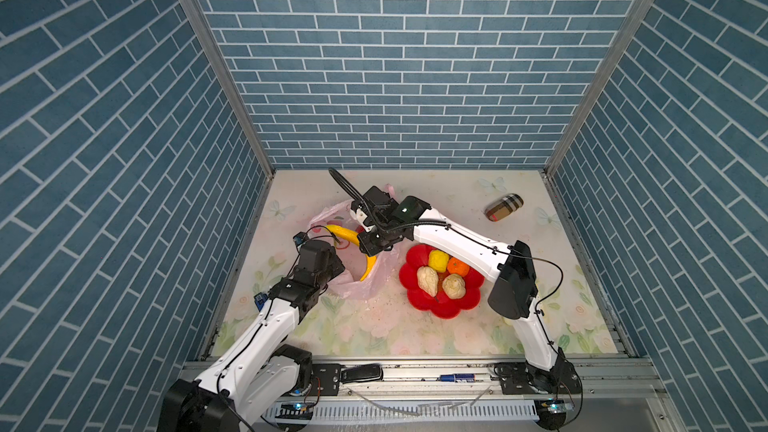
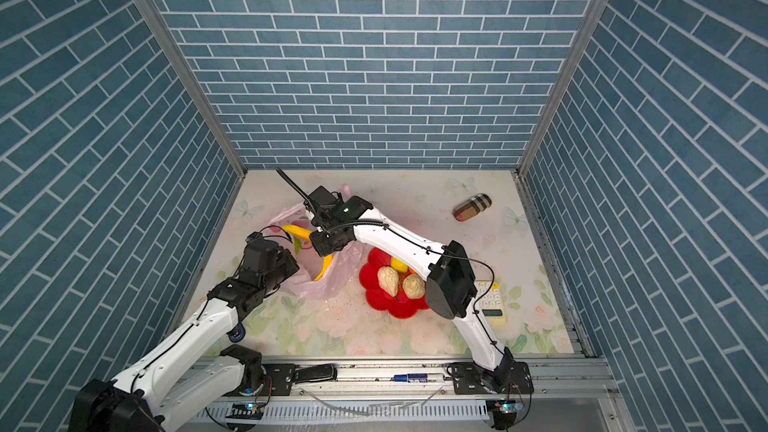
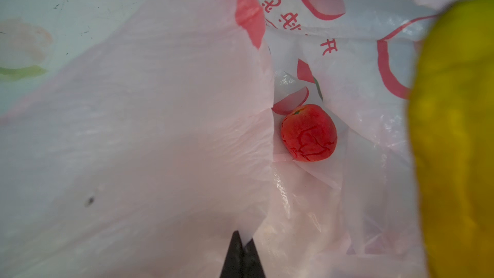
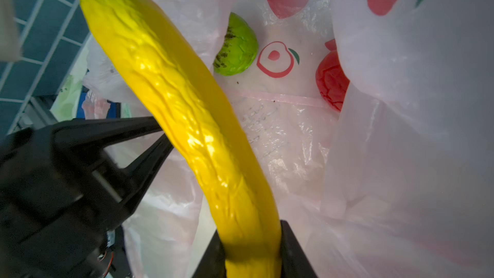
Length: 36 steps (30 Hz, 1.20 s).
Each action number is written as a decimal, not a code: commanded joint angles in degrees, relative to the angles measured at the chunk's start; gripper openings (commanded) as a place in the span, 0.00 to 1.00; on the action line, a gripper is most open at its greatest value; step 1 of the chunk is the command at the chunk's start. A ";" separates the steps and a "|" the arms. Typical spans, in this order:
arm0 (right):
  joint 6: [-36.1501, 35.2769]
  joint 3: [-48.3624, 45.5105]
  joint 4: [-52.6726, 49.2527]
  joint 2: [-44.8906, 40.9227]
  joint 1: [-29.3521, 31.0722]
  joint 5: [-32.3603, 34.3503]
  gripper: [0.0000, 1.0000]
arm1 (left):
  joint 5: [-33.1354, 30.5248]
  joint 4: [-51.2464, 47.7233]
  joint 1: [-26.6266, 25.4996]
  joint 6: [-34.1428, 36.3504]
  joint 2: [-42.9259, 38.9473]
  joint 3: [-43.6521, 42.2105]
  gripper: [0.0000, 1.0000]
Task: Take the fake fruits out of the plastic bag
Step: 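Lift the yellow banana out of the bag with the right gripper, then carry the banana over the red plate with the right gripper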
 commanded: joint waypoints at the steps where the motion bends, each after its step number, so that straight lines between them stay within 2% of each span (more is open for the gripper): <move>1: 1.82 -1.77 -3.73 -3.74 0.28 -1.91 0.12 | -1.15 0.91 0.27 0.35 0.08 1.62 0.03; 7: 3.35 -5.29 -3.45 -7.98 0.37 0.05 0.12 | -0.86 1.69 0.34 0.35 0.72 1.28 0.03; 13: 4.78 -9.30 -4.84 -12.49 0.28 6.03 0.12 | -0.68 2.46 0.37 -0.21 1.11 0.40 0.03; 17: 6.73 -16.31 -5.25 -18.31 -0.91 10.19 0.12 | -0.22 2.47 0.35 0.00 1.48 0.65 0.03; 23: 12.27 -28.76 -4.42 -28.62 -4.56 13.01 0.12 | -0.73 0.71 1.18 1.78 1.15 1.67 0.03; 31: 22.58 -47.33 -1.37 -42.85 -11.49 15.77 0.12 | 0.86 2.14 1.68 1.67 2.16 2.46 0.03; 36: 29.56 -55.94 0.31 -47.66 -14.47 16.74 0.13 | 1.96 2.82 1.68 1.62 3.72 2.76 0.03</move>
